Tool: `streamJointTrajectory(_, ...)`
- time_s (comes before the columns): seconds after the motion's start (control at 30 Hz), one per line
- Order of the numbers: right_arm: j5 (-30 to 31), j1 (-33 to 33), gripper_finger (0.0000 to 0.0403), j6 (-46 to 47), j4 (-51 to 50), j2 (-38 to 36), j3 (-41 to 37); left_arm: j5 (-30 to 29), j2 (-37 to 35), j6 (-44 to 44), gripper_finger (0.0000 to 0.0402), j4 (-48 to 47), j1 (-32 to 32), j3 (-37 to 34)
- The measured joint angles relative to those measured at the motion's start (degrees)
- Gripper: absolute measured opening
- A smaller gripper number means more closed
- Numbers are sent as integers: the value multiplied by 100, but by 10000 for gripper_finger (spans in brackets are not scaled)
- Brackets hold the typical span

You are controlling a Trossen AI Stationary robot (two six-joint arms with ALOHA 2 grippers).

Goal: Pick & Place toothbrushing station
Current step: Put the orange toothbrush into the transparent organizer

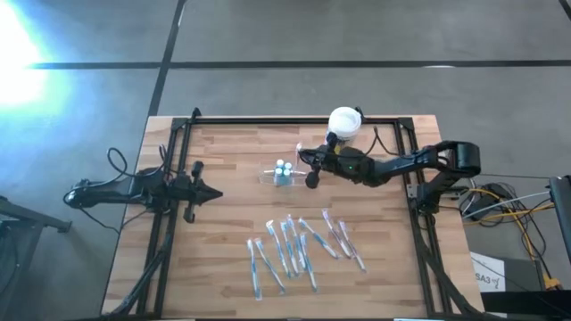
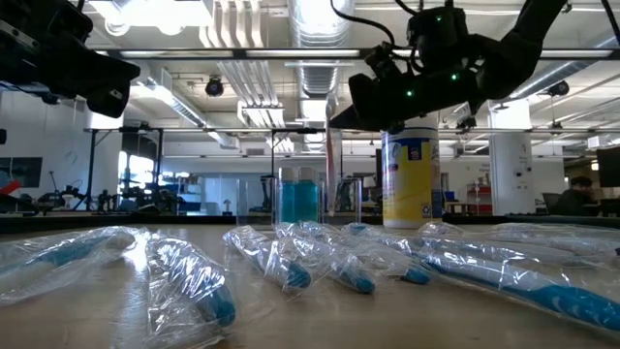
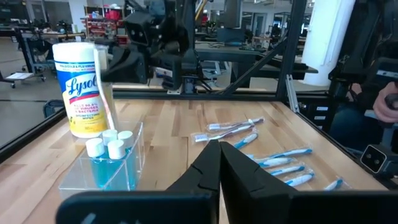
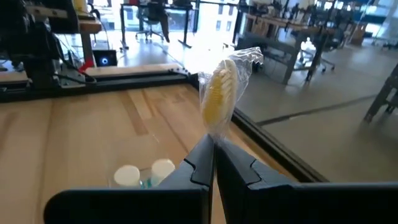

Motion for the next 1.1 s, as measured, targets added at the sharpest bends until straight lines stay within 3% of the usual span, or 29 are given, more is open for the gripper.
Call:
streamJointTrajectory(0.83, 59, -24, 10, 194, -158, 494, 240, -42, 2, -193, 14, -9, 0, -4)
streamJointTrajectory(1.1, 50, -22, 71, 469, -582, 454, 335, -43, 2, -193, 10, -9, -2, -4)
